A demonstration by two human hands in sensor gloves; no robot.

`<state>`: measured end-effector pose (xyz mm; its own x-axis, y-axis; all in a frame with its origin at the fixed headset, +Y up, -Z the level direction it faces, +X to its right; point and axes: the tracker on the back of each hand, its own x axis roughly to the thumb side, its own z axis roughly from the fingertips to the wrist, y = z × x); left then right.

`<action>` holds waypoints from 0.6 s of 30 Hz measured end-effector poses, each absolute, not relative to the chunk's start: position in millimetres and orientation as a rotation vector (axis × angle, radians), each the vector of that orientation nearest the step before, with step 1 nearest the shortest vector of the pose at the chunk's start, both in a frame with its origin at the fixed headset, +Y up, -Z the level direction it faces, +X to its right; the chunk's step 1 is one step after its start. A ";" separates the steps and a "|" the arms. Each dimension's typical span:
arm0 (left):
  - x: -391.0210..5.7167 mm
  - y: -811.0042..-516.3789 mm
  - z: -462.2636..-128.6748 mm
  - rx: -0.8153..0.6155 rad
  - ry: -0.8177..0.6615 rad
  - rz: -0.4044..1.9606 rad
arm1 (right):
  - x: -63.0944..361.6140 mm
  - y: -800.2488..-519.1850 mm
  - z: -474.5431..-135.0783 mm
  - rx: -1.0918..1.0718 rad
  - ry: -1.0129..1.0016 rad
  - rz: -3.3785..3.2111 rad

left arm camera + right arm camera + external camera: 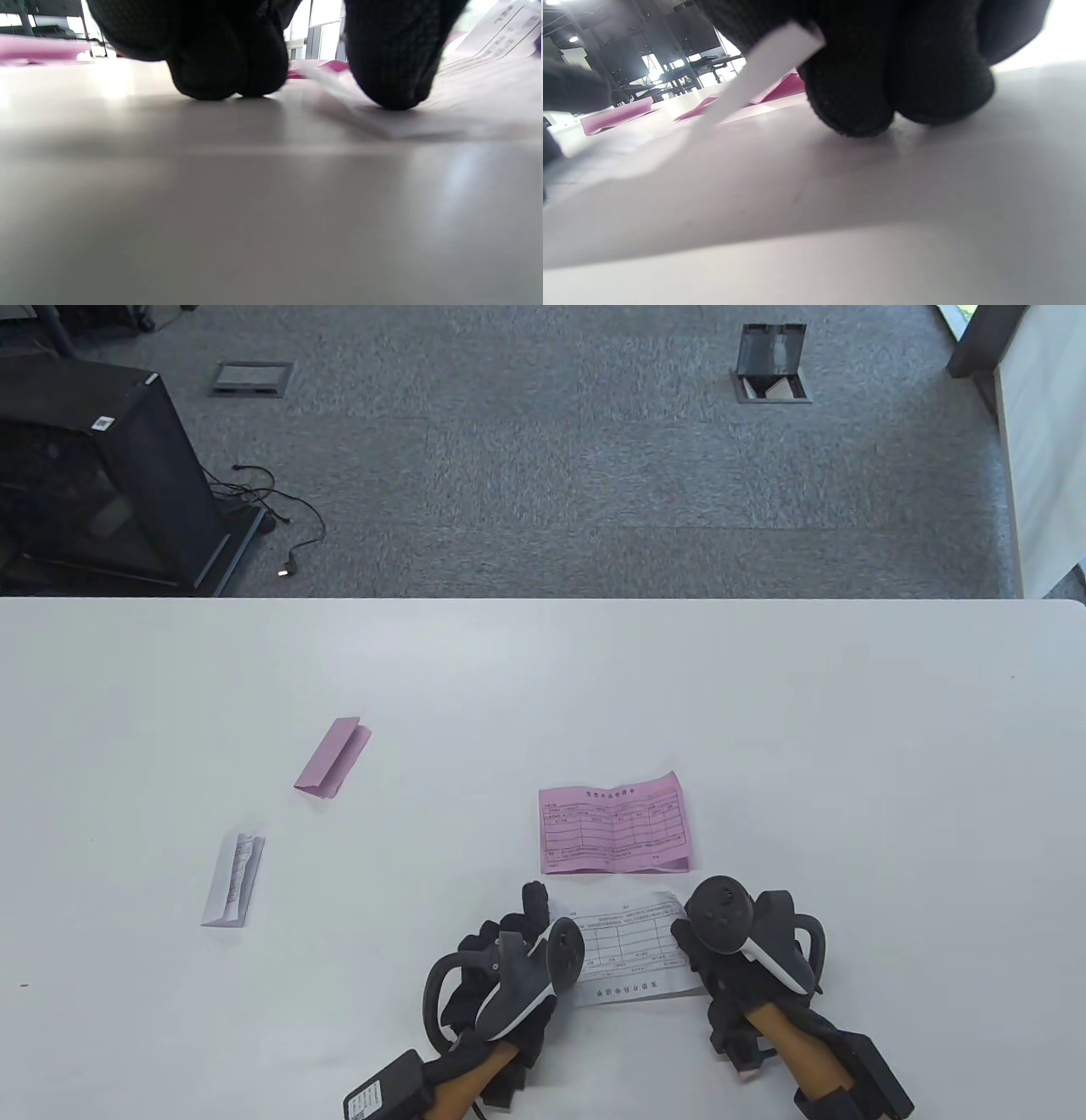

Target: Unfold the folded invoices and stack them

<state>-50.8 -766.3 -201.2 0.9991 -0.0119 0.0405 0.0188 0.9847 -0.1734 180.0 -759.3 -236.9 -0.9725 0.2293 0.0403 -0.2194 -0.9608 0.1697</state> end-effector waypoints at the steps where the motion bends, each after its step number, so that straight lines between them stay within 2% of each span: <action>1: -51.7 -766.2 -200.5 -0.174 -0.046 -0.002 | 179.9 -759.1 -236.8 0.087 0.246 2.904; 7: -59.8 -765.7 -200.9 -0.164 -0.136 -0.017 | 178.5 -758.5 -236.5 0.089 0.256 2.924; 14: -64.7 -765.0 -202.3 -0.140 -0.123 -0.027 | 178.0 -758.9 -236.4 0.088 0.271 2.935; 18: -65.9 -768.1 -205.0 -0.193 -0.130 -0.022 | 178.5 -758.2 -236.4 0.072 0.309 2.945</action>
